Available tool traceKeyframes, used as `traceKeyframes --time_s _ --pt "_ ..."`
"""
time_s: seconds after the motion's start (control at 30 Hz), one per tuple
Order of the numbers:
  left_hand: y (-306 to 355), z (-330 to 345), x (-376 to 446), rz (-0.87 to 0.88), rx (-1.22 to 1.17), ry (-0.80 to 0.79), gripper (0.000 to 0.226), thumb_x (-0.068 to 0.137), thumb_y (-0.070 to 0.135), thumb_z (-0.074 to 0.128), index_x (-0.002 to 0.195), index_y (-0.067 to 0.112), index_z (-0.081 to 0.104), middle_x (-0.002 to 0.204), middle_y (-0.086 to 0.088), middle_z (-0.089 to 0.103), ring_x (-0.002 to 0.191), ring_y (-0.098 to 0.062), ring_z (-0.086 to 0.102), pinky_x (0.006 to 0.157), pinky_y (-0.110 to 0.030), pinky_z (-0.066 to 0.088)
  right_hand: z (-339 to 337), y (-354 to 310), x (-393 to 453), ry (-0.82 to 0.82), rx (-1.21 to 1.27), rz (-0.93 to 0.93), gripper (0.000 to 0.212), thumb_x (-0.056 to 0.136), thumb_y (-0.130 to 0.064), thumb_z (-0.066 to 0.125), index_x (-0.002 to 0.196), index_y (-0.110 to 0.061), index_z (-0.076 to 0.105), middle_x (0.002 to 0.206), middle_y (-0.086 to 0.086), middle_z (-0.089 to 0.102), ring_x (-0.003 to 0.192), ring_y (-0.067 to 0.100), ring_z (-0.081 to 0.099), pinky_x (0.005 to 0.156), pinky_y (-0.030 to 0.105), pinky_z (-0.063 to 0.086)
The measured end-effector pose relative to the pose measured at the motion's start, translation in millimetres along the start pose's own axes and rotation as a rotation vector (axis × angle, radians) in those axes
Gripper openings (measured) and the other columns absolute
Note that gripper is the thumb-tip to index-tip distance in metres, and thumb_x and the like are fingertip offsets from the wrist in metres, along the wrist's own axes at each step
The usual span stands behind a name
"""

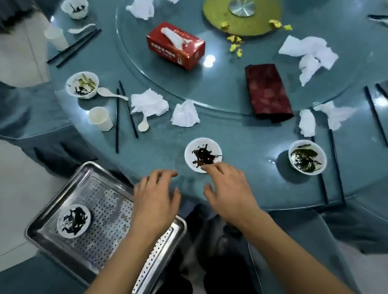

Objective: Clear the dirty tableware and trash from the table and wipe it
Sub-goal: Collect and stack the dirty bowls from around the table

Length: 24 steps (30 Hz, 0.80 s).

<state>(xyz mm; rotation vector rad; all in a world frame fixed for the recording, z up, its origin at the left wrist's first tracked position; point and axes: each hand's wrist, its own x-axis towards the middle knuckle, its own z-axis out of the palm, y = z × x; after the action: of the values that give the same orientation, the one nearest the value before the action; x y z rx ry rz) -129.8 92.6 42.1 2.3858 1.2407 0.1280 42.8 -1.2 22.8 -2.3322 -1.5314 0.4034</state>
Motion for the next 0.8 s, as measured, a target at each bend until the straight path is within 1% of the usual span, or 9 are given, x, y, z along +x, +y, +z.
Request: traceKeyframes --time_s 0.17,0.23,0.37,0.43,0.57,0.67,0.73,0.77,0.8 --pt "43 42 22 -0.056 0.013 -0.110 0.040 0.094 0.030 0.058 0.133 0.025 0.056 0.132 -0.004 0.058 0.118 -0.033 0.054 0.101 -0.045 0.040 -14 66 -27 -0.031 0.016 0.078 0.044 0.084 -0.028 0.055 0.127 -0.021 0.061 0.117 0.003 0.063 0.106 0.029 0.058 0.091 0.044 0.044" --pt "56 57 34 -0.085 -0.002 -0.135 0.042 0.094 0.027 0.060 0.135 0.021 0.053 0.134 -0.009 0.058 0.118 -0.037 0.054 0.102 -0.047 0.041 -21 93 -37 -0.047 0.018 0.112 0.043 0.086 -0.027 0.057 0.129 -0.021 0.061 0.120 0.004 0.063 0.110 0.030 0.058 0.094 0.044 0.043" --pt "66 76 57 -0.164 -0.067 -0.095 0.046 0.093 0.017 0.062 0.137 0.012 0.051 0.137 -0.017 0.054 0.116 -0.044 0.054 0.099 -0.050 0.042 -34 143 -51 -0.075 0.045 0.235 0.043 0.089 -0.025 0.061 0.132 -0.021 0.059 0.125 0.006 0.060 0.113 0.032 0.056 0.097 0.045 0.040" --pt "64 82 65 -0.240 -0.119 -0.063 0.048 0.093 0.013 0.062 0.139 0.009 0.049 0.141 -0.019 0.049 0.120 -0.045 0.051 0.102 -0.051 0.040 -37 166 -56 -0.076 0.069 0.293 0.043 0.090 -0.023 0.062 0.132 -0.020 0.059 0.125 0.009 0.060 0.112 0.034 0.056 0.097 0.047 0.041" --pt "54 91 79 -0.380 -0.203 -0.004 0.056 0.094 0.010 0.063 0.146 0.008 0.043 0.147 -0.020 0.041 0.129 -0.044 0.047 0.110 -0.050 0.035 -39 206 -56 -0.002 0.125 0.442 0.044 0.089 -0.021 0.063 0.132 -0.018 0.058 0.123 0.012 0.059 0.110 0.038 0.057 0.092 0.051 0.046" --pt "43 98 86 -0.433 -0.274 -0.046 0.070 0.096 0.014 0.062 0.157 0.013 0.027 0.155 -0.017 0.040 0.136 -0.040 0.046 0.115 -0.050 0.033 -43 231 -50 0.074 0.184 0.557 0.050 0.089 -0.020 0.063 0.137 -0.018 0.050 0.117 0.017 0.058 0.102 0.040 0.059 0.088 0.050 0.048" --pt "39 101 87 -0.473 -0.321 -0.050 0.076 0.097 0.017 0.063 0.159 0.019 0.020 0.153 -0.012 0.047 0.131 -0.038 0.053 0.113 -0.054 0.039 -45 246 -46 0.100 0.219 0.651 0.054 0.092 -0.025 0.060 0.143 -0.021 0.041 0.122 0.017 0.057 0.107 0.041 0.058 0.092 0.051 0.048" --pt "40 101 88 -0.498 -0.371 -0.040 0.077 0.097 0.016 0.064 0.159 0.020 0.020 0.151 -0.011 0.049 0.129 -0.038 0.055 0.108 -0.055 0.045 -46 253 -44 0.116 0.239 0.696 0.056 0.093 -0.028 0.058 0.145 -0.021 0.037 0.128 0.017 0.056 0.112 0.040 0.057 0.094 0.051 0.047" --pt "40 102 90 -0.528 -0.452 -0.019 0.076 0.097 0.013 0.064 0.159 0.020 0.022 0.150 -0.010 0.050 0.127 -0.037 0.056 0.099 -0.055 0.053 -48 259 -40 0.130 0.262 0.734 0.059 0.094 -0.030 0.057 0.146 -0.021 0.033 0.134 0.018 0.054 0.117 0.040 0.055 0.096 0.052 0.046"
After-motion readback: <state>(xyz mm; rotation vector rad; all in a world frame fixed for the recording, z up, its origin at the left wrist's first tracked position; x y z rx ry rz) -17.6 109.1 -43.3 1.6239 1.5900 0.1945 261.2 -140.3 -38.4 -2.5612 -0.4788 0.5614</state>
